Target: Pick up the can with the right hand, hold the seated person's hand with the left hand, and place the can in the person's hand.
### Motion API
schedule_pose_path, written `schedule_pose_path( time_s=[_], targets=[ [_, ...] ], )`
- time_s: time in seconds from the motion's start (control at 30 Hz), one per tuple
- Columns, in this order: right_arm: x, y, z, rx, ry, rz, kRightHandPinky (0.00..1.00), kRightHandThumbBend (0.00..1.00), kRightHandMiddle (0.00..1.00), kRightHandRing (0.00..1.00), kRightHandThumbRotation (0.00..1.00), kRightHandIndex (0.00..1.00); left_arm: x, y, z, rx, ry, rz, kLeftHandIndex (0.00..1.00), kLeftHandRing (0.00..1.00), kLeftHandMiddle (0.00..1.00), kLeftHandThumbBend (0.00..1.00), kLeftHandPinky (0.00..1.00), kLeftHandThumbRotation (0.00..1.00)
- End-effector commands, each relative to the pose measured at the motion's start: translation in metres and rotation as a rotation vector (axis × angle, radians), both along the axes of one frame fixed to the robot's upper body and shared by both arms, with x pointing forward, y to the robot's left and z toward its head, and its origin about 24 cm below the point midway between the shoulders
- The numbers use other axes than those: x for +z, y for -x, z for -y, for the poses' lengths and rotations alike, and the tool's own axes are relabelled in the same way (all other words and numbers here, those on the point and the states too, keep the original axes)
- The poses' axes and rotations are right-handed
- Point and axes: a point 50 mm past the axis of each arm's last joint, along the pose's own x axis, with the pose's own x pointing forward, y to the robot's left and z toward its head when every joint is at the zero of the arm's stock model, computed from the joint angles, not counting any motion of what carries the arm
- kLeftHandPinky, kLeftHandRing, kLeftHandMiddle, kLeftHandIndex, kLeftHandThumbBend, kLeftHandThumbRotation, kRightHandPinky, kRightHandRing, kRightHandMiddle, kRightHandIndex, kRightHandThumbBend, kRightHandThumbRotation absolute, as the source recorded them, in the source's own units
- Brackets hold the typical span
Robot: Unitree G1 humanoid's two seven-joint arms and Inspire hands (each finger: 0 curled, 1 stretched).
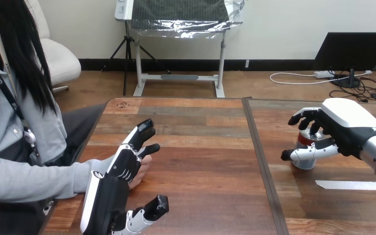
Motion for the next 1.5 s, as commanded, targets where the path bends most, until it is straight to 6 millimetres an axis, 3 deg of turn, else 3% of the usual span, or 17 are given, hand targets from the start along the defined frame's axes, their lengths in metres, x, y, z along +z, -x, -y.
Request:
schedule_pose_path(
  time_s=[0.0,0.83,1.47],
  targets=[
    [0.004,0.001,-0.001,0.021,-0.01,0.007,0.58,0.84,0.71,0.65,0.6,0.75,0.011,-0.012,0.003,-0.02,-0.004,0.073,0.88,0.9,0.91,1.0,0.8,0.69],
    [0.01,0.006,-0.009,0.089,-0.05,-0.007,0.63,0.8,0.74,0.7,0.52,0.76,0.011,-0.013,0.003,-0.028,0.0,0.066,0.88,0.9,0.92,1.0,0.8,0.69],
    [0.014,0.006,-0.009,0.093,-0.034,0.002,0.65,0.81,0.75,0.73,0.51,0.76,0.011,-0.014,0.003,-0.021,-0.003,0.07,0.88,0.9,0.91,1.0,0.79,0.69]
  ],
)
